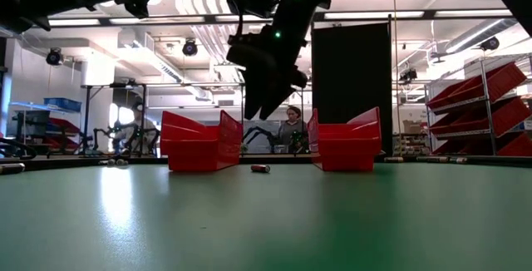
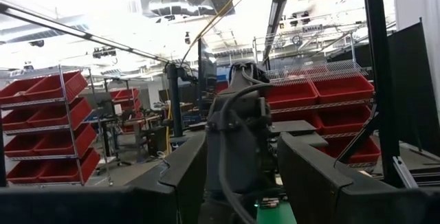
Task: Sort batteries
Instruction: Put the silver battery into the right red bin
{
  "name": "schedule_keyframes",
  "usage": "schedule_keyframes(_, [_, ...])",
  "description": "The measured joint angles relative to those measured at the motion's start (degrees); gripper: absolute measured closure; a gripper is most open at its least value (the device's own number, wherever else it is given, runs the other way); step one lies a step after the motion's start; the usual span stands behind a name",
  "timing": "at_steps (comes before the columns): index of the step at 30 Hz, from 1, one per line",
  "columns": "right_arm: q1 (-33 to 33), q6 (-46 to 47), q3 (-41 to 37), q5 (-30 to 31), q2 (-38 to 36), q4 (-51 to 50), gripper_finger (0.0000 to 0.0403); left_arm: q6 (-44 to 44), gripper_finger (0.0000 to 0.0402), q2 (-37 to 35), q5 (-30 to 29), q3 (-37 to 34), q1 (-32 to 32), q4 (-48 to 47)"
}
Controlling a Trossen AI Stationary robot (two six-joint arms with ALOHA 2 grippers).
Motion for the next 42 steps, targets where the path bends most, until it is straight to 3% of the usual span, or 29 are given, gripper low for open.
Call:
schedule_keyframes(4, [-1.10,0.62,0.04,-4.27,0.00,-0.77,0.0165,0.00,0.0244,0.00,0.00,0.00,0.00,0.26])
schedule_keyframes(9, [-2.01,-0.63,0.16,-4.75,1.20,-1.08,0.0171,0.17,0.0244,0.00,0.00,0.00,0.00,0.32])
schedule_keyframes(12, [-1.78,-2.89,4.35,-4.63,4.43,-2.04,0.0173,0.36,0.0244,0.01,0.00,0.00,0.00,0.49])
schedule_keyframes(20, [-1.41,-3.62,19.29,-1.55,12.80,-19.31,0.0176,1.18,0.0244,0.09,-0.02,0.00,0.00,0.45])
schedule_keyframes(35, [-1.77,-1.25,19.07,-4.13,16.69,-17.03,0.0168,1.53,0.0244,0.00,-0.02,0.00,0.00,-0.10])
schedule_keyframes(42, [-3.19,0.44,19.07,-5.12,18.64,-17.09,0.0190,1.53,0.0244,-0.08,0.00,0.00,0.00,-0.05])
